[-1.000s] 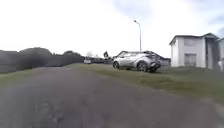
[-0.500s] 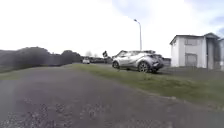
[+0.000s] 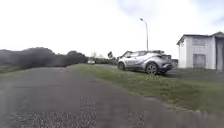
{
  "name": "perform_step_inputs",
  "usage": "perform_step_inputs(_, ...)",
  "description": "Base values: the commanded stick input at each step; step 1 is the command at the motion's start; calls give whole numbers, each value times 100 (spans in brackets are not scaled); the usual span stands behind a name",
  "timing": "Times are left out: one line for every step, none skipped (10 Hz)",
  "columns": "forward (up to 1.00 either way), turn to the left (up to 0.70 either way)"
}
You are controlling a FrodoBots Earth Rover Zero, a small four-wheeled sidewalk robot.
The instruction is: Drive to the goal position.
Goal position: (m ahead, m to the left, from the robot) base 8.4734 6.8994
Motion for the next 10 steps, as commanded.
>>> perform_step_inputs(100,27)
perform_step_inputs(100,27)
perform_step_inputs(100,27)
perform_step_inputs(100,27)
perform_step_inputs(100,13)
perform_step_inputs(100,0)
perform_step_inputs(100,0)
perform_step_inputs(100,0)
perform_step_inputs(0,0)
perform_step_inputs(0,0)
